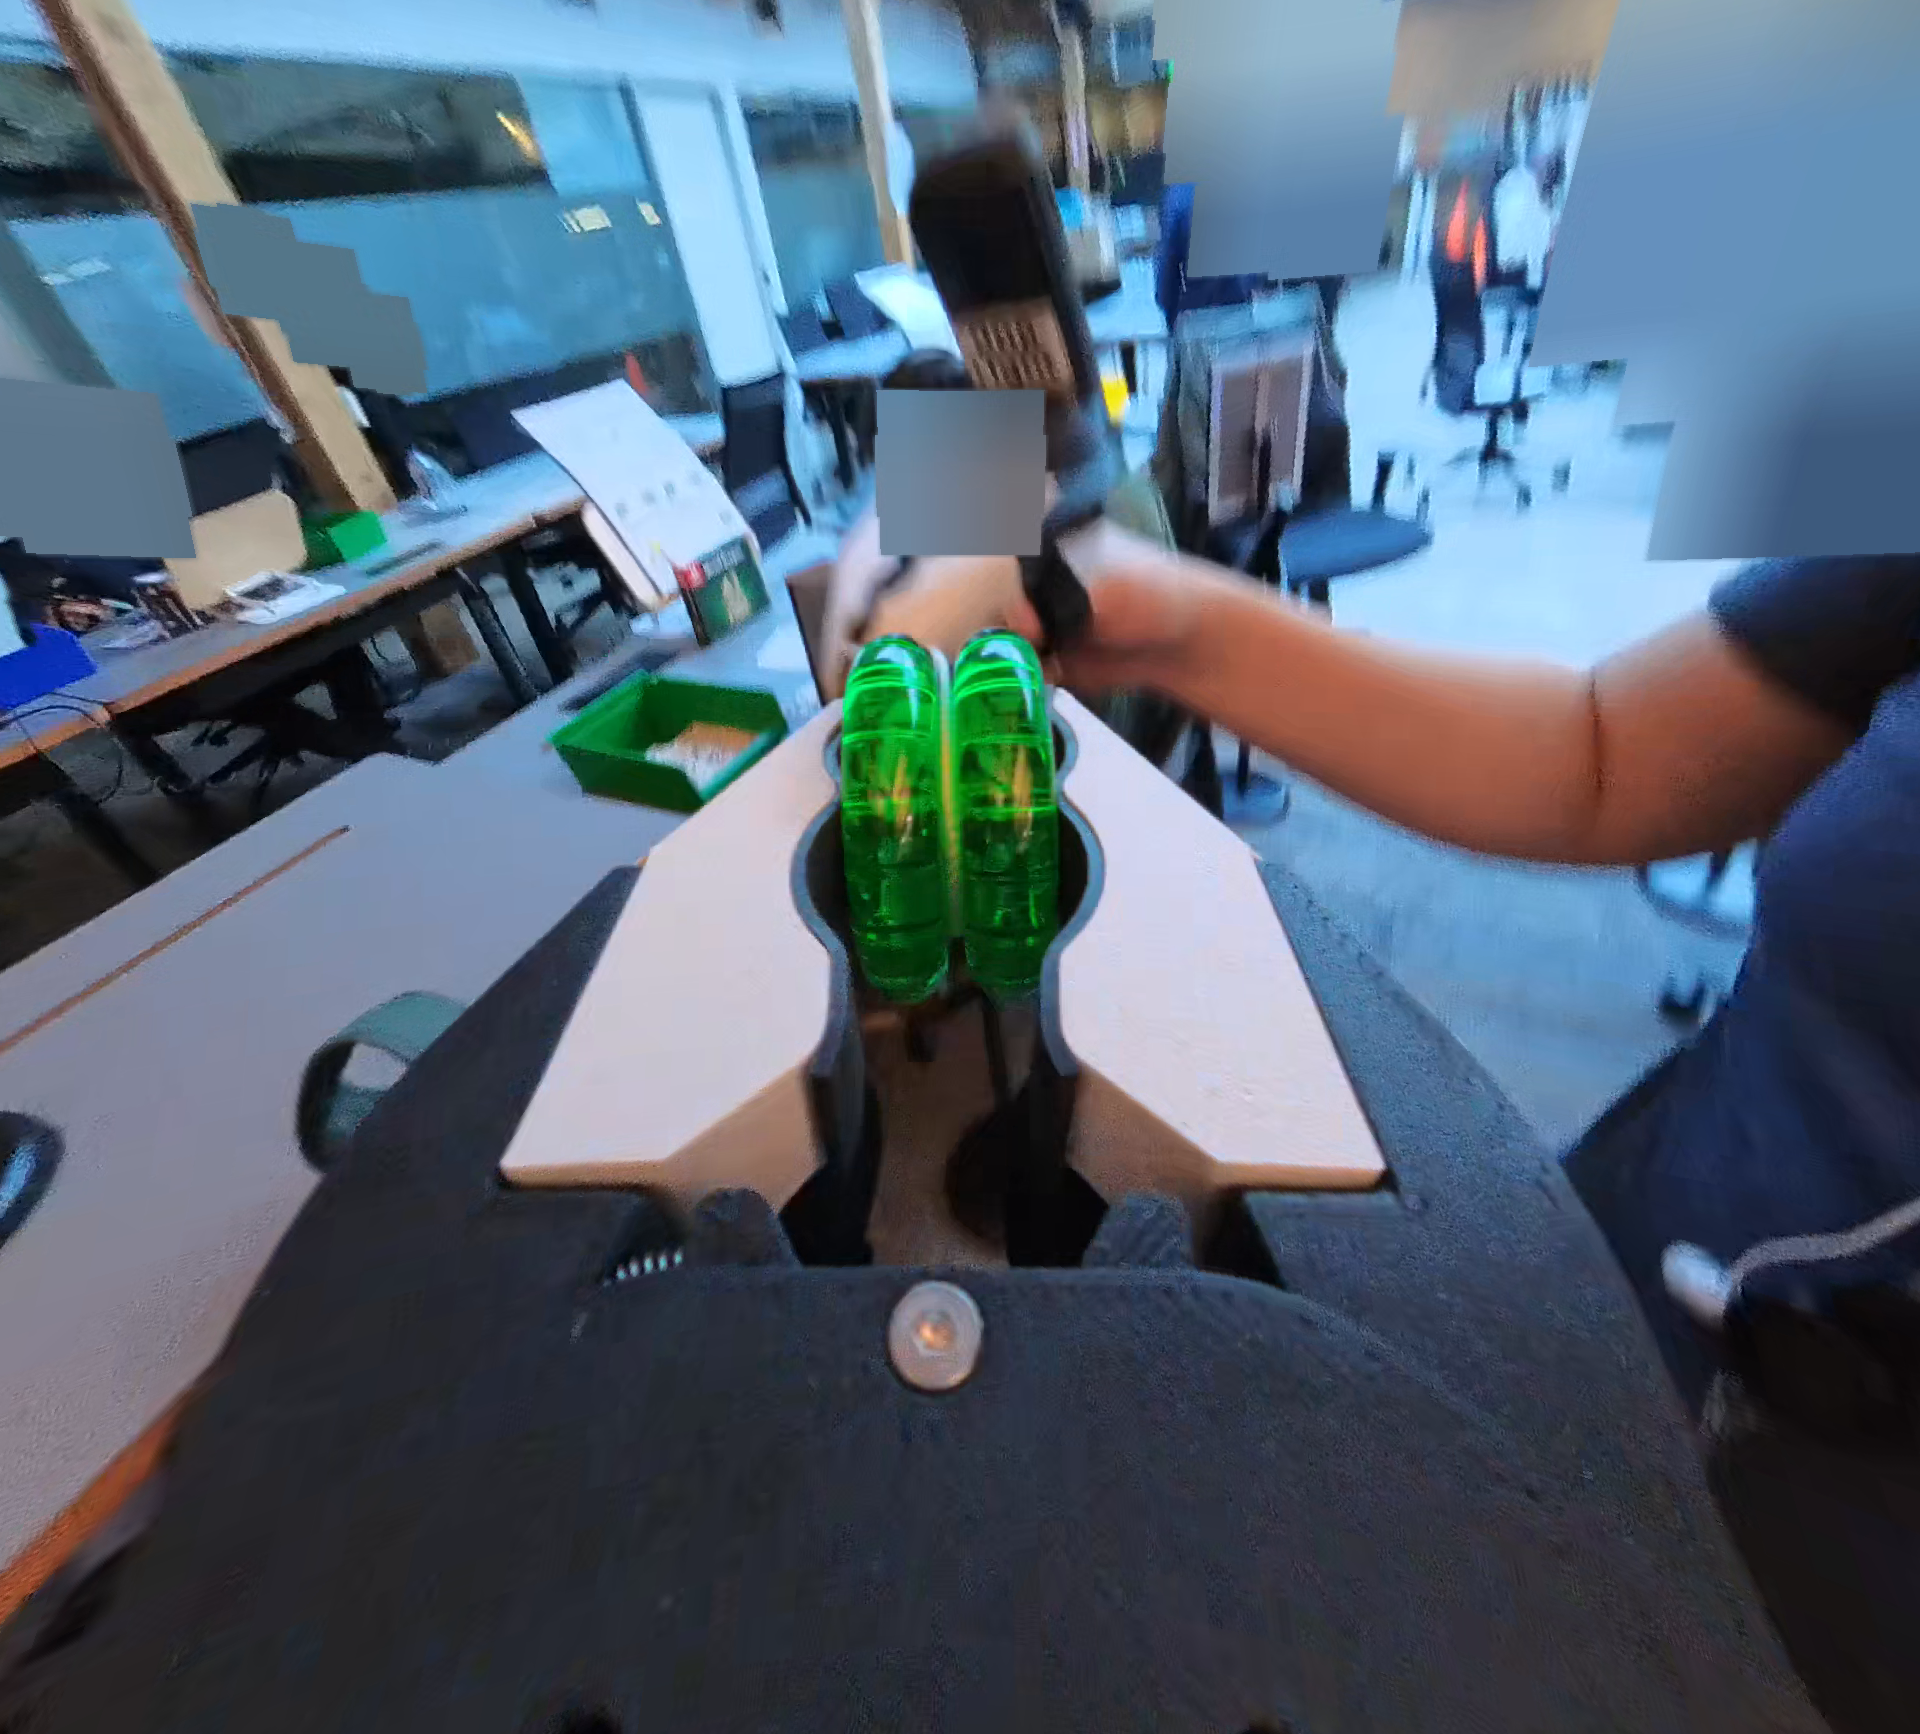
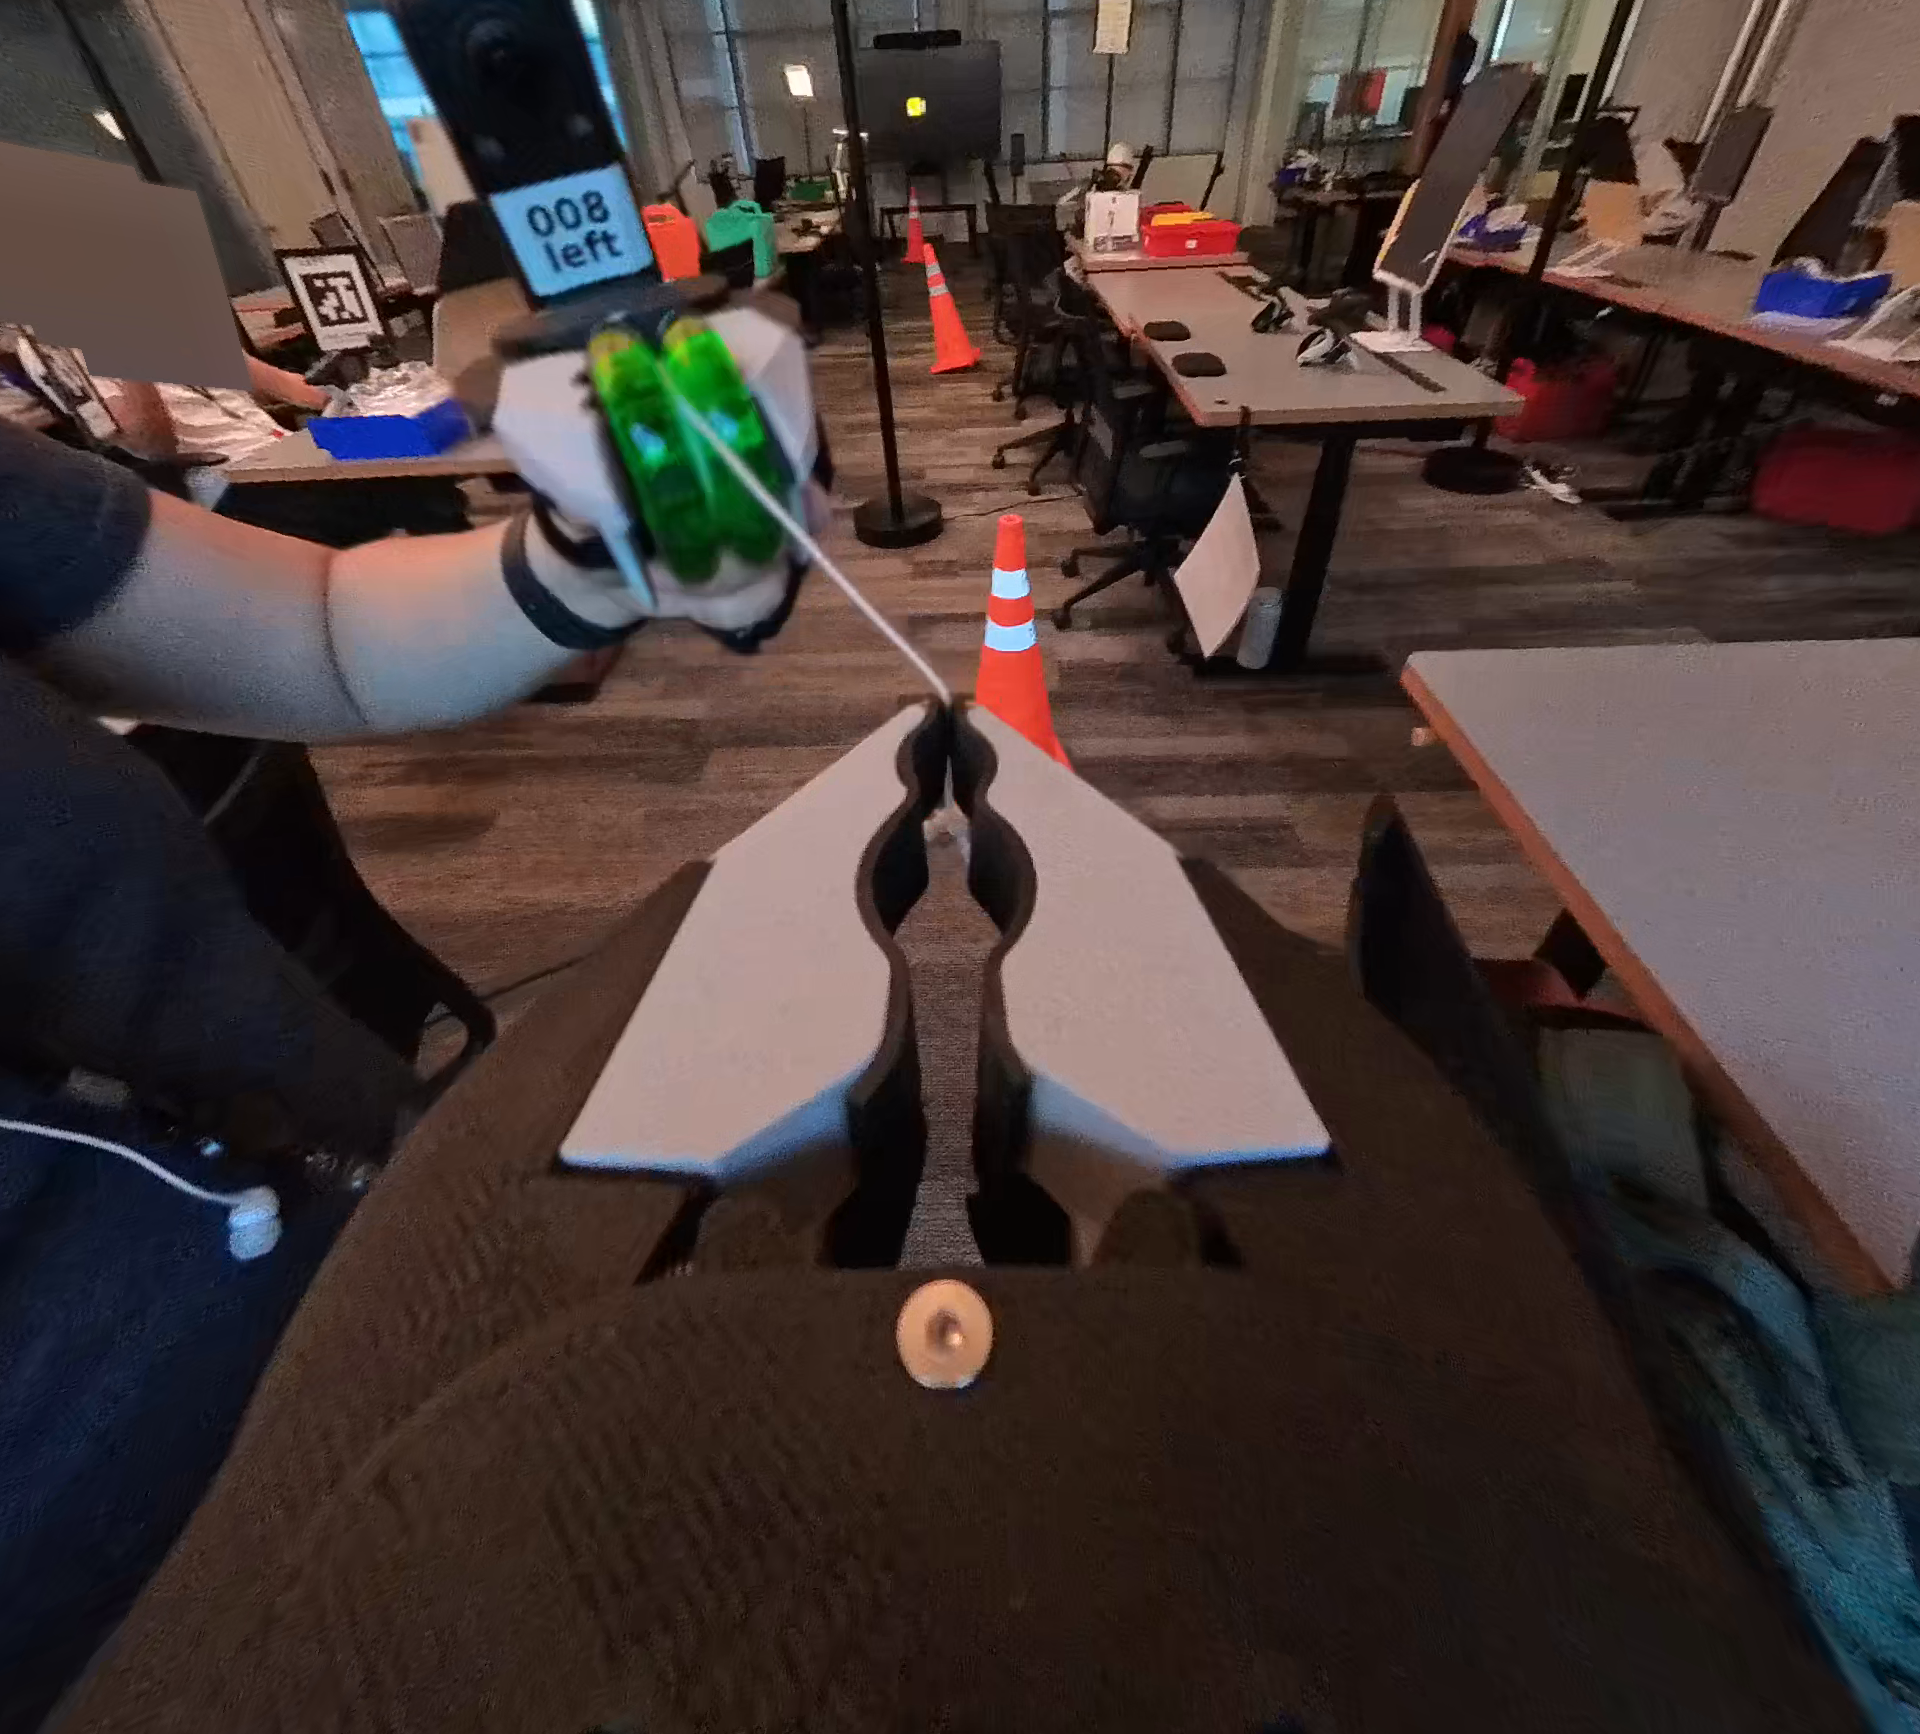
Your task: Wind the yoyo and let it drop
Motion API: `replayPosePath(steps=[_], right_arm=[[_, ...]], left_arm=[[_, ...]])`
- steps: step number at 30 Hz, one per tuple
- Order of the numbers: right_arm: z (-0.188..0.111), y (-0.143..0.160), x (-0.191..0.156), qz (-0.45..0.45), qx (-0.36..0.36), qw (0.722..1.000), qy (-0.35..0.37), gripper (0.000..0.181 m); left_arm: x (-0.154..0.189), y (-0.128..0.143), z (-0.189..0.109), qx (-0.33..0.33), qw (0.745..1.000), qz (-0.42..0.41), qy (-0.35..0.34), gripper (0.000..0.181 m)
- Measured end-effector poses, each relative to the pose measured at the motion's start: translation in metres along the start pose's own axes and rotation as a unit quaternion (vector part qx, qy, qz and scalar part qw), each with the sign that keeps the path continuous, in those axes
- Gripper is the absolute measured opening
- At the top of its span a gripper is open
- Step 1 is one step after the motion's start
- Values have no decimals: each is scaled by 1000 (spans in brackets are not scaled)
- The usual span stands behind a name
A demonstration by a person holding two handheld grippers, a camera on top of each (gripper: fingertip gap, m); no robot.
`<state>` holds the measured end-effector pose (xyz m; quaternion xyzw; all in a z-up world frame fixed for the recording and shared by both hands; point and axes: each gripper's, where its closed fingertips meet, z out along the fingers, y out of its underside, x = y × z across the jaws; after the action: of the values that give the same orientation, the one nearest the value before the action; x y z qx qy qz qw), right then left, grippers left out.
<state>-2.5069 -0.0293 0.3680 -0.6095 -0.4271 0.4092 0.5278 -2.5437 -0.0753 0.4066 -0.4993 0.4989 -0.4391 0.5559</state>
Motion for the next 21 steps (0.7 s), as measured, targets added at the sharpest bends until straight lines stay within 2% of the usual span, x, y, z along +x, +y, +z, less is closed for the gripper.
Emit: replayPosePath(steps=[5, 8, 10, 12, 15, 18, 21], right_arm=[[21, 24, -33, 15, 8, 999, -50, 0], [36, 39, -49, -5, -20, 997, -70, 1], [39, 30, -49, -37, -2, 998, -49, 42], [36, 5, -44, -115, 37, 993, 17, 65], [39, -24, -49, -248, 64, 962, 96, 80], [55, -28, -57, -350, 44, 928, 120, 79], [63, -20, -53, -364, 4, 924, 116, 77]], left_arm=[[-29, -16, -26, 103, 988, -96, -60, 28], [-24, -18, -31, 140, 977, -160, -27, 29], [-24, -20, -32, 170, 957, -234, 5, 29], [-28, -18, -27, 193, 931, -310, 26, 28], [-30, -10, -18, 200, 902, -381, 34, 29], [-23, 0, -5, 176, 894, -411, 40, 29], [-13, 6, 4, 140, 889, -431, 64, 29]])
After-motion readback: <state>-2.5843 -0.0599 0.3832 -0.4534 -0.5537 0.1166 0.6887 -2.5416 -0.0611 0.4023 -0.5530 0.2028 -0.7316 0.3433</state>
